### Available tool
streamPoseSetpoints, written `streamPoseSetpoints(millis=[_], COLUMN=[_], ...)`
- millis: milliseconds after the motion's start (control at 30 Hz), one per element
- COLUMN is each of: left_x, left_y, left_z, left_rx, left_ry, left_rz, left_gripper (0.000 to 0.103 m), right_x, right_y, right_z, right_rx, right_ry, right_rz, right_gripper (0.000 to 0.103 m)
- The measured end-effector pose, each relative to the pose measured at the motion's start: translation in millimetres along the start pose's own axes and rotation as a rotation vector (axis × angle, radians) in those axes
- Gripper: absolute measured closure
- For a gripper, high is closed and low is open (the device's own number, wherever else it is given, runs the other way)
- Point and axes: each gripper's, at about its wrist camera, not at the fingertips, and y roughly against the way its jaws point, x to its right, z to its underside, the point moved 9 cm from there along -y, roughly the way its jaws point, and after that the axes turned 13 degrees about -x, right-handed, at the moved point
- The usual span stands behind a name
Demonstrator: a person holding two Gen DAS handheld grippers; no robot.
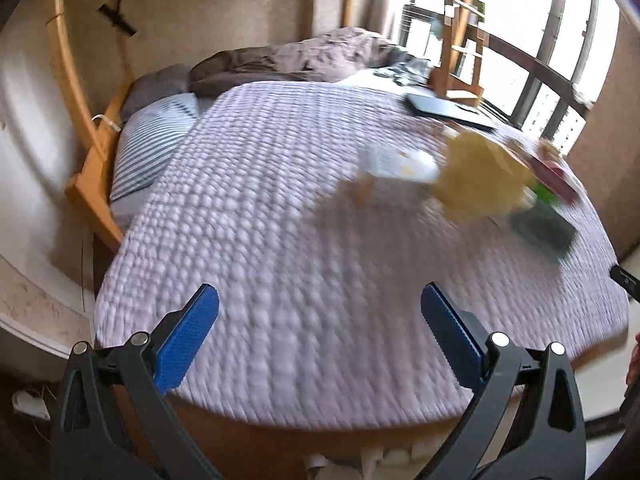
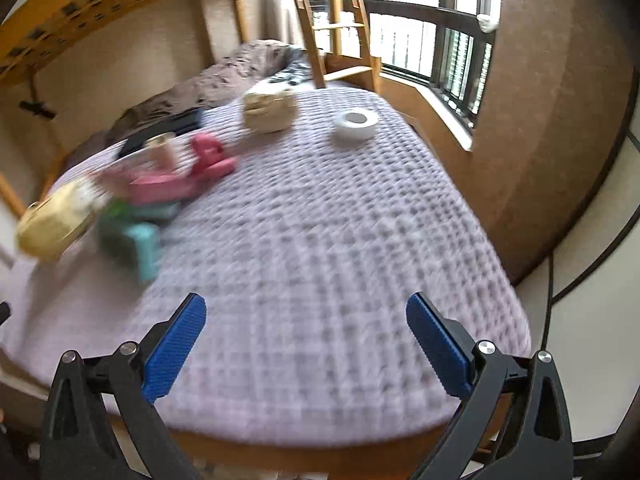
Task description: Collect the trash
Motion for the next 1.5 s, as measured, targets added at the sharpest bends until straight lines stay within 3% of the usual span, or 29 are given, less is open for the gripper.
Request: streamPoseSetpoints(millis=[333, 633, 1500], left_x=[-42, -54, -61], left_y=[-48, -74, -78], left_z=[-68, -106, -94], left_rx=[-0.023, -0.039, -0.032], left_ry=[0.042, 0.077, 0.089], left_rz=[-0.091, -0.100, -0.105], left_gripper=[0.001, 0.001, 0.001], right_x=[36, 66, 69], right_y=[-40, -69, -76], right_z=[-73, -106, -88], right_rx=[-0.004, -0.039, -0.032], right_ry=[-0.042, -0.100, -0.081], right_rz=[0.087, 0.112, 0.125], right_gripper=[0.004, 0.004, 0.004])
